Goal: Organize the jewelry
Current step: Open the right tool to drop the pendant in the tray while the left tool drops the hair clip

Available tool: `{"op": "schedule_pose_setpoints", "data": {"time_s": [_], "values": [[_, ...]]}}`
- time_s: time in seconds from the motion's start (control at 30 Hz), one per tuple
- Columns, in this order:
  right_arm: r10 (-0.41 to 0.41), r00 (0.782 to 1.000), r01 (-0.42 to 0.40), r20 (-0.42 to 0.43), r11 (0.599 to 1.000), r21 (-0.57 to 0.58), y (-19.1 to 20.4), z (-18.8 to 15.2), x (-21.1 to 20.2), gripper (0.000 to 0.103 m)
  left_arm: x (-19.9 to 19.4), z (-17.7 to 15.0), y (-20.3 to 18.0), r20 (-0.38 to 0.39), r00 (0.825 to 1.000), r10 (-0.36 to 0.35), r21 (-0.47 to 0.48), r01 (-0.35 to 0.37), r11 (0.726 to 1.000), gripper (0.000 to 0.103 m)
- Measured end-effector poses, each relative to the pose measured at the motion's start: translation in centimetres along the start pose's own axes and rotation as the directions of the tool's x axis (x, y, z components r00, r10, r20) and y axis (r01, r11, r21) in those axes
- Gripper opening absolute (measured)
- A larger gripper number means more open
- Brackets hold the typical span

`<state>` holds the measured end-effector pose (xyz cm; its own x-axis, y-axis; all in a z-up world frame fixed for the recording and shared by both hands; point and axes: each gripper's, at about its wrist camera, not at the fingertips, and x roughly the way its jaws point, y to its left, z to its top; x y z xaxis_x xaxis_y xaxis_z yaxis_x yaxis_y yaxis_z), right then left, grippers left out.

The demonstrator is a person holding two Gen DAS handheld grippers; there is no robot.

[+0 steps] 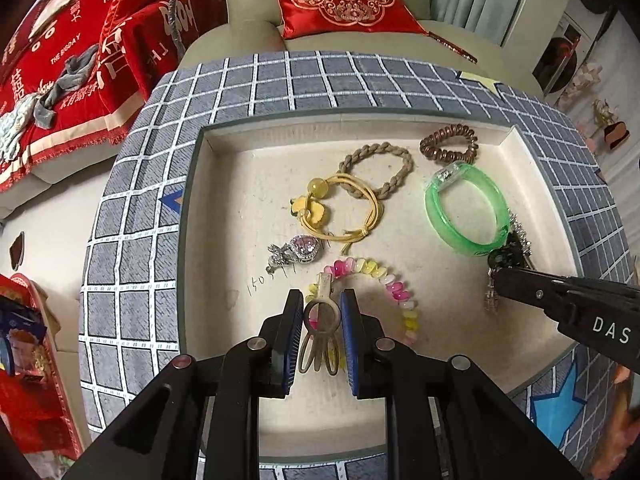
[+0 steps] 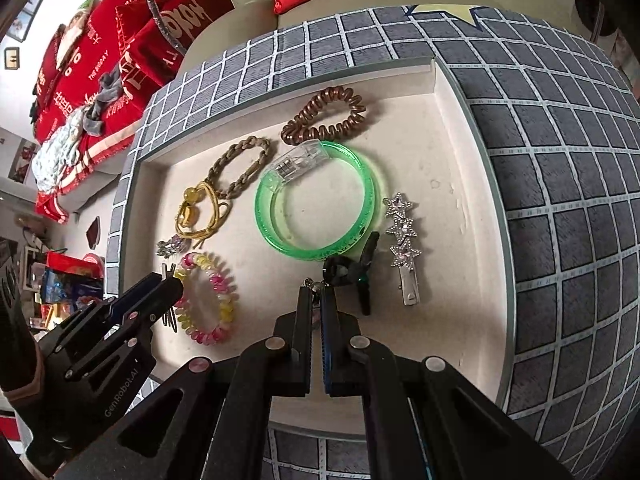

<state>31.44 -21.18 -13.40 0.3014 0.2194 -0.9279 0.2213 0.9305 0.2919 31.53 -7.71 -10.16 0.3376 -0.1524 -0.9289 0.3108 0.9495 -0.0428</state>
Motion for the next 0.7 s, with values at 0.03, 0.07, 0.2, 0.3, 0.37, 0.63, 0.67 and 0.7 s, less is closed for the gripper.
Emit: {"op": "schedule_pose_setpoints", "data": {"time_s": [0.03,0.07,0.2,0.3,0.37,0.63,0.67,0.7], "values": [[0.0,1.0,0.0,0.0,1.0,0.0,0.0,0.0,0.0,0.005,0.2,0.0,-0.1,-0.007,1.0,0.003,0.001,-0.003,1.0,0.034],[0.0,1.0,0.0,-0.003,1.0,0.002,0.0,0.0,0.1,0.005,0.4,-0.1,-0.1,-0.01,1.0,0.005,0.003,-0.005,1.0,0.034],[0.008,1.0,-0.007,-0.009,1.0,0.01,-0.2,-0.1,0.2,0.006,0.7,-0.2,-0.3,-0.021,1.0,0.02,0.017,-0.019,1.0,0.034],[0.012,1.0,-0.012,-0.017,1.0,0.019,-0.4,-0.1,0.2,0.009,0.5,-0.3,-0.4,-0.019,1.0,0.02,0.015,-0.02,1.0,0.034],[0.022,1.0,-0.022,-0.015,0.999,0.028,-0.6,-0.2,0.1,0.018,0.1,-0.4,-0.4,-0.003,1.0,0.023,0.014,-0.023,1.0,0.034],[0.043,0.999,-0.044,0.027,0.998,0.049,-1.1,-0.8,-1.7,0.045,-1.0,-0.8,-0.2,0.018,1.0,0.013,0.018,-0.013,1.0,0.034],[0.041,0.999,-0.043,0.032,0.998,0.054,-1.2,-0.8,-1.9,0.045,-1.1,-0.8,-0.2,0.021,1.0,0.012,0.017,-0.013,1.0,0.034],[0.041,0.998,-0.043,0.037,0.997,0.06,-1.4,-0.9,-2.1,0.045,-1.3,-0.8,-0.2,0.026,1.0,0.012,0.016,-0.013,1.0,0.034]]}}
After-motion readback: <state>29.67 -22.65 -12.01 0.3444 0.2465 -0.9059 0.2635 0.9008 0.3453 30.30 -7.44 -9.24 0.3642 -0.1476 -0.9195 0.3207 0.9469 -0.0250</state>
